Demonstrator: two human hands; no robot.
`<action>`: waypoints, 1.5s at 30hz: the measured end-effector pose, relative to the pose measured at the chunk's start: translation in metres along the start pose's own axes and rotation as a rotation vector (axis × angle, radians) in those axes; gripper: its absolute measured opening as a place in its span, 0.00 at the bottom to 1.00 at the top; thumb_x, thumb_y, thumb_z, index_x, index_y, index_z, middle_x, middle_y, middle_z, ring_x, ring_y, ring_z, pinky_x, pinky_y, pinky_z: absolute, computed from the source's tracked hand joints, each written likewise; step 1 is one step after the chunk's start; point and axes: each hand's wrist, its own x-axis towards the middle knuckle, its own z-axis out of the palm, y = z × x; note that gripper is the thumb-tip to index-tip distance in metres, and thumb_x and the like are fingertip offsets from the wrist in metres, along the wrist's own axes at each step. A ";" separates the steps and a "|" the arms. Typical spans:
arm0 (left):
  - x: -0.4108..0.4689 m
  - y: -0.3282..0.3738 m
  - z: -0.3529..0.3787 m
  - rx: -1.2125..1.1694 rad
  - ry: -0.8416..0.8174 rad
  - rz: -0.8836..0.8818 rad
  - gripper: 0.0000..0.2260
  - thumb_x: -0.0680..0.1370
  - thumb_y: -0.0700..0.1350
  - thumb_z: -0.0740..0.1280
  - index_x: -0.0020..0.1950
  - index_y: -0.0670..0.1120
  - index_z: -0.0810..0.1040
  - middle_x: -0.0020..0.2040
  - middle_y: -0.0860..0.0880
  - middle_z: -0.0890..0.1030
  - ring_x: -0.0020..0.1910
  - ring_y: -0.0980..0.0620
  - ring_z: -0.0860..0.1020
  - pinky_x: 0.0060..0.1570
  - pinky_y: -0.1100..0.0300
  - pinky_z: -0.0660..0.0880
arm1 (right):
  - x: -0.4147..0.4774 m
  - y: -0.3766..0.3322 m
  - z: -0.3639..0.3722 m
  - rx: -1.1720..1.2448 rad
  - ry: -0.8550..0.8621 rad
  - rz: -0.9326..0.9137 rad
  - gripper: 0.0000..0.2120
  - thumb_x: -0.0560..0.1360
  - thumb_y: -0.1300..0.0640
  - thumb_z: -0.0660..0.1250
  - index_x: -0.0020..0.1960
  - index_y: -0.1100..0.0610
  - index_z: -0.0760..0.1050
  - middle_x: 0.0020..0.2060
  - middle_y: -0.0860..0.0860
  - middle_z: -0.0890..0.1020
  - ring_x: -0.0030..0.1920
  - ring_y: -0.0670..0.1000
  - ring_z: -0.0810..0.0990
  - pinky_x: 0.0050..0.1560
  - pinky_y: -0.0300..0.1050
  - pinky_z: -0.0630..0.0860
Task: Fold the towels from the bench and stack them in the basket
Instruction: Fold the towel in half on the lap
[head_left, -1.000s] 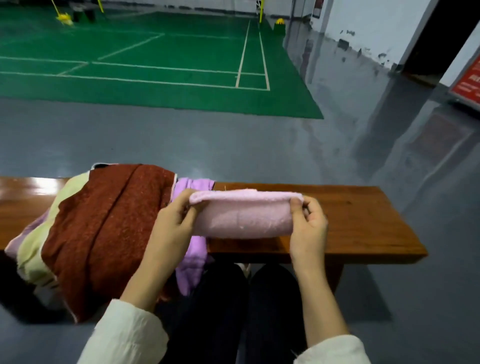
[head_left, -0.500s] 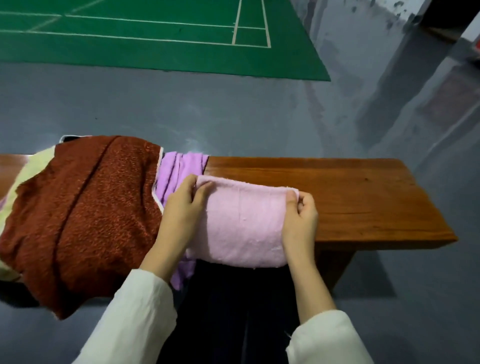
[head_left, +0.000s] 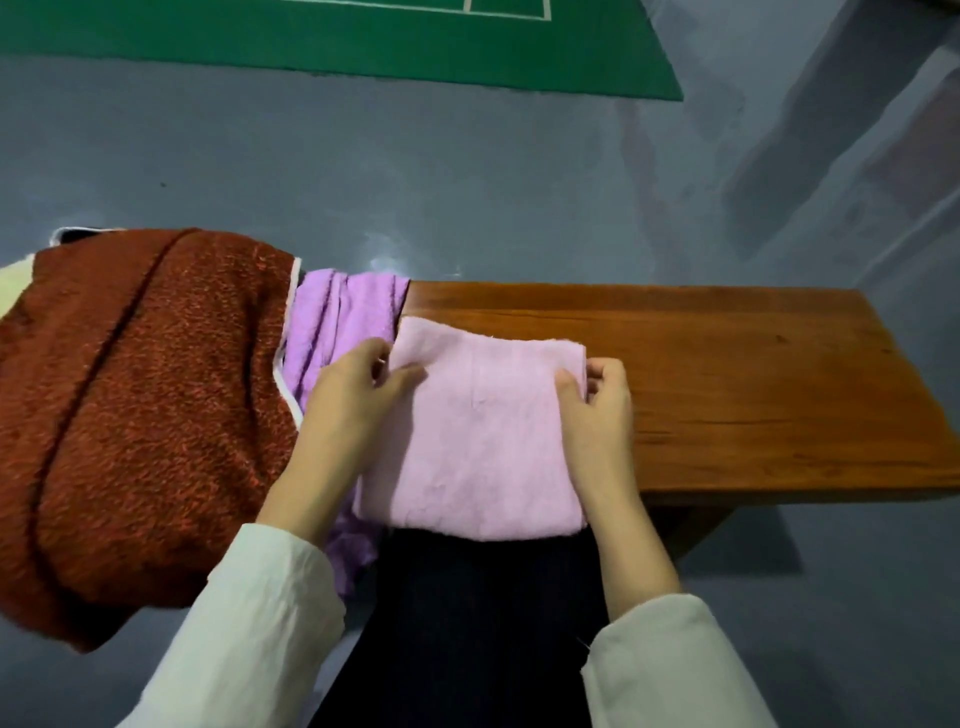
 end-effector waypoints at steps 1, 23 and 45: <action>0.001 0.001 0.001 0.006 0.014 0.004 0.11 0.74 0.49 0.71 0.41 0.42 0.74 0.35 0.45 0.76 0.37 0.45 0.72 0.37 0.54 0.62 | -0.003 -0.001 0.000 -0.058 0.019 -0.012 0.07 0.78 0.55 0.63 0.54 0.55 0.70 0.48 0.49 0.77 0.51 0.54 0.76 0.52 0.54 0.74; -0.032 0.015 -0.008 -0.109 -0.332 -0.486 0.20 0.74 0.58 0.68 0.50 0.42 0.74 0.47 0.43 0.78 0.44 0.46 0.77 0.43 0.57 0.74 | -0.030 0.005 -0.005 0.187 -0.366 0.285 0.11 0.76 0.56 0.67 0.57 0.57 0.78 0.50 0.52 0.84 0.48 0.52 0.82 0.51 0.50 0.79; -0.131 0.146 0.004 -0.288 -0.247 0.379 0.11 0.79 0.47 0.55 0.53 0.45 0.73 0.47 0.54 0.78 0.44 0.58 0.71 0.40 0.63 0.67 | -0.115 0.002 -0.189 0.506 0.197 -0.132 0.07 0.77 0.58 0.67 0.53 0.50 0.78 0.47 0.43 0.83 0.48 0.44 0.81 0.52 0.44 0.78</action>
